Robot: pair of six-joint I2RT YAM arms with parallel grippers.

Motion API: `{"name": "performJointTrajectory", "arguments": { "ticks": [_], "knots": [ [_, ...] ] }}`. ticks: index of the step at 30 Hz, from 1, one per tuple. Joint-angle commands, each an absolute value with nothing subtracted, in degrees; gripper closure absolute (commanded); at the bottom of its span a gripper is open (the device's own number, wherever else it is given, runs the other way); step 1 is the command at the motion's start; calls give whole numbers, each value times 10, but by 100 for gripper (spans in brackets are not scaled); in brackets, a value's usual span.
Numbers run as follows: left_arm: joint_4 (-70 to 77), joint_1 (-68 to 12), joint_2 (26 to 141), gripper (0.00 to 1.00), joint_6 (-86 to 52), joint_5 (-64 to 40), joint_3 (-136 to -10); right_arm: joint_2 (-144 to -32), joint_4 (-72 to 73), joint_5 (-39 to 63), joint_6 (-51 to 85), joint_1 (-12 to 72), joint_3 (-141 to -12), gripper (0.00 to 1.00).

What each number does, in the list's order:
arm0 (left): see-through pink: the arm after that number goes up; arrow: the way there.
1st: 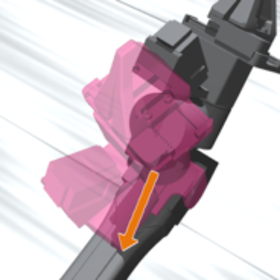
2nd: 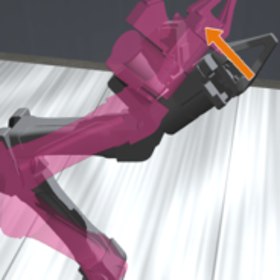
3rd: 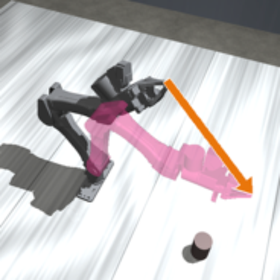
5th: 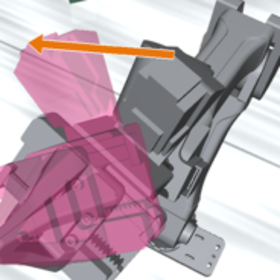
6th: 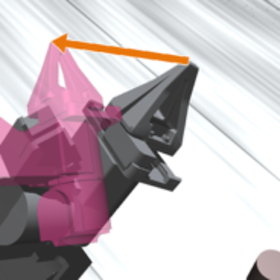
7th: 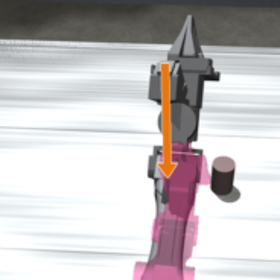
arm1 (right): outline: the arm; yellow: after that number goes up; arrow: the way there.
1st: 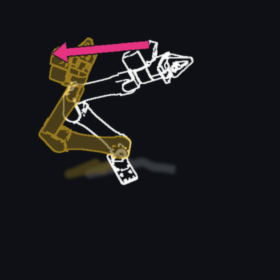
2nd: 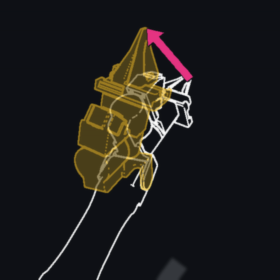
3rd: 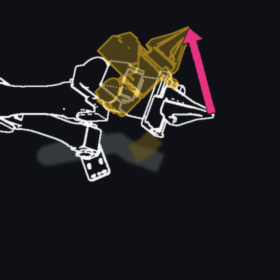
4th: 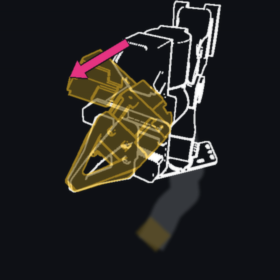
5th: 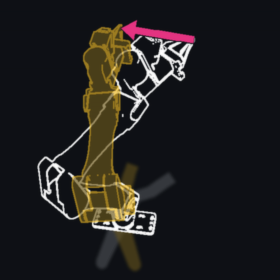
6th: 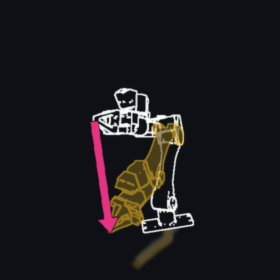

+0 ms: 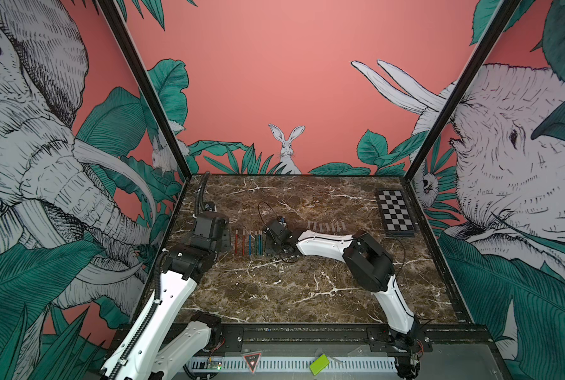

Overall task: Remove protective caps from carving knives
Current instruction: Place the carving knife at the center of the board.

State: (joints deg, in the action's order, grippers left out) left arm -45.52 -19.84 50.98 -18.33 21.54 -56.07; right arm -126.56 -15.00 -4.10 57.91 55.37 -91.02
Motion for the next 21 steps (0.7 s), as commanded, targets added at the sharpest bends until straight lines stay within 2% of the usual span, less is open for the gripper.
{"name": "performJointTrajectory", "arguments": {
  "ticks": [1, 11, 17, 21],
  "knots": [
    [-455, -200, 509, 100, -178, 223, -554, -1265, -203, -56, 577, 548, -895, 79],
    [-457, -201, 521, 100, -172, 203, -556, -1134, -205, -108, 553, 555, -849, 68],
    [-458, -201, 543, 100, -169, 186, -564, -1007, -222, -145, 495, 559, -783, 49],
    [-461, -203, 562, 100, -170, 172, -573, -897, -236, -163, 467, 556, -686, 40]
  ]
}}
